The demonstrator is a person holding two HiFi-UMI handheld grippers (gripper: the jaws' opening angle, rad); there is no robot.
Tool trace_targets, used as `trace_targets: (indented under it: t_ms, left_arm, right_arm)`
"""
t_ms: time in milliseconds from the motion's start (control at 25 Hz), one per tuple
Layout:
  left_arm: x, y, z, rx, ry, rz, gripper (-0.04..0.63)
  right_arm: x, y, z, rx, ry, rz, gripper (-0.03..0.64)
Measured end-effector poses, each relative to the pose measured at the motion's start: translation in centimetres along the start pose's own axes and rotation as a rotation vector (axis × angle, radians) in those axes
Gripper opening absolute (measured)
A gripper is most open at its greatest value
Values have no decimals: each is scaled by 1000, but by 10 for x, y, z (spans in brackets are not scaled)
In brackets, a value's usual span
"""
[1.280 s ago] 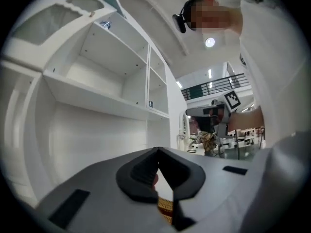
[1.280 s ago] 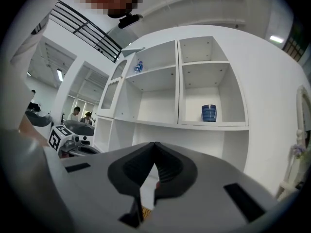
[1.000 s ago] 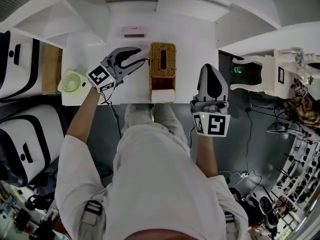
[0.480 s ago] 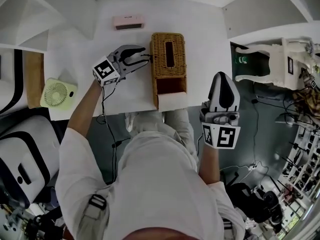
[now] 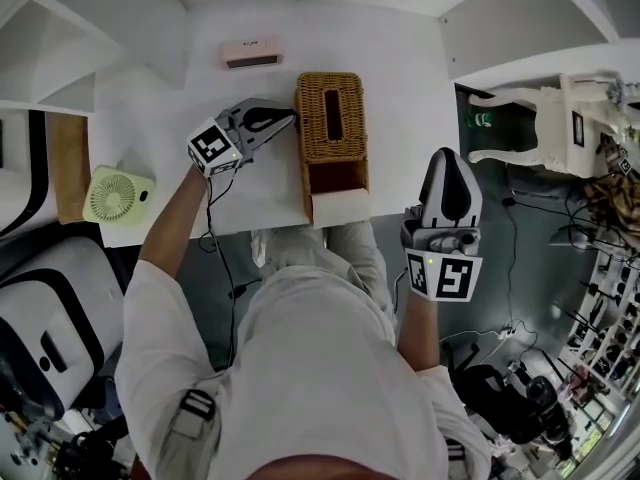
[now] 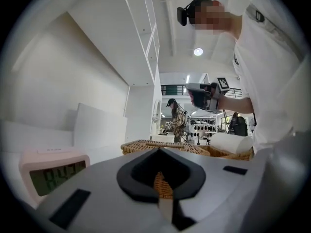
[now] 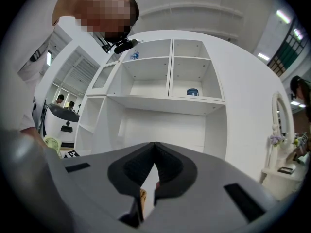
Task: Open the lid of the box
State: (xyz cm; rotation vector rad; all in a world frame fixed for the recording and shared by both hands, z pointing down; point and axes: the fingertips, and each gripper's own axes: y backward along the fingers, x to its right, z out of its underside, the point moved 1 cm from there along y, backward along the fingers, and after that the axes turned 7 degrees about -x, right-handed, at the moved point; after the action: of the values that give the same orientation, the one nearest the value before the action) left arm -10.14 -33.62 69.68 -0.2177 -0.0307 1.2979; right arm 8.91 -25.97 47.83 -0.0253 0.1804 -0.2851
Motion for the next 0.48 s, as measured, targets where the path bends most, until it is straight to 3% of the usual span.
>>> trace_targets:
  t_ms: [200, 480]
  left_arm:
    - [2, 5, -48, 31, 20, -11, -3]
    - [23, -12, -96, 12, 45, 20, -3]
  right_arm:
    - [14, 2, -23, -26, -20, 10, -5]
    - [38, 5, -60, -41, -34, 17, -5]
